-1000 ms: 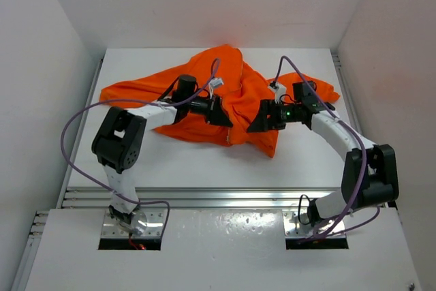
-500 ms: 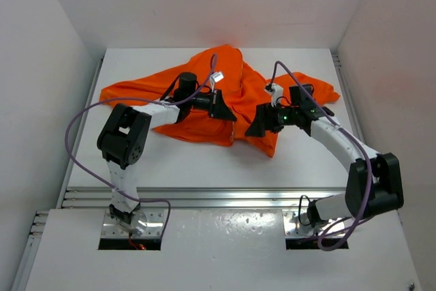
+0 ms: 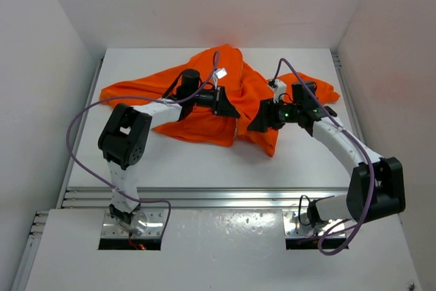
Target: Zip up the jacket
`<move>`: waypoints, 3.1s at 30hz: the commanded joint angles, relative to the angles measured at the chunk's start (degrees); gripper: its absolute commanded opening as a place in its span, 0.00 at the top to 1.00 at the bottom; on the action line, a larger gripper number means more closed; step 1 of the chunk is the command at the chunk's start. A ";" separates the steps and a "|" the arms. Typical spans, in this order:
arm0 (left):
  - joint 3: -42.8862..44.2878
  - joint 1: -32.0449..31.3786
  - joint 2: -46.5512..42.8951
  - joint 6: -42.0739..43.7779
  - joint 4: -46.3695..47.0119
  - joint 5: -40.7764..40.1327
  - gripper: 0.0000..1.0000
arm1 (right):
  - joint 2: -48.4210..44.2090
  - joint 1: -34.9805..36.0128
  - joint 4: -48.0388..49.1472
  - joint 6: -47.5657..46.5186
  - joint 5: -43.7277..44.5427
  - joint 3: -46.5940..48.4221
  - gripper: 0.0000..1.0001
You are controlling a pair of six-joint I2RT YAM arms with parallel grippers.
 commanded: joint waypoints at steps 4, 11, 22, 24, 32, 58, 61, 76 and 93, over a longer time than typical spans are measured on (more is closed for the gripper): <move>2.74 -1.36 -1.46 1.60 -0.37 -2.36 1.00 | 2.84 1.11 1.31 5.60 -7.18 1.38 0.30; 3.88 -2.41 -1.46 4.85 -3.08 -3.59 1.00 | 6.09 1.55 0.42 7.27 -7.53 3.22 0.29; 5.64 -4.87 -2.60 12.41 -8.19 -6.40 1.00 | 10.66 1.46 1.13 8.59 -7.01 5.07 0.39; 5.64 -4.87 -2.60 12.41 -8.19 -6.40 1.00 | 11.10 1.20 1.22 8.86 -6.48 5.16 0.44; 5.64 -4.87 -3.13 11.80 -7.67 -6.40 1.00 | 11.98 0.23 1.57 8.60 -6.57 5.34 0.63; 6.17 -5.40 -2.60 4.33 -1.69 -6.92 1.00 | 11.46 0.14 2.18 10.35 -1.12 3.32 0.65; 6.17 -5.40 -2.60 3.72 -1.69 -6.93 1.00 | 11.46 0.06 1.83 10.18 -0.94 3.23 0.65; 6.17 -5.93 -2.08 3.18 -0.55 -7.46 1.00 | 11.55 0.14 2.18 10.36 0.81 2.79 0.68; 0.30 -4.09 -7.78 5.20 -0.02 -12.54 0.62 | 8.82 -5.21 7.02 11.58 -12.44 -1.60 1.00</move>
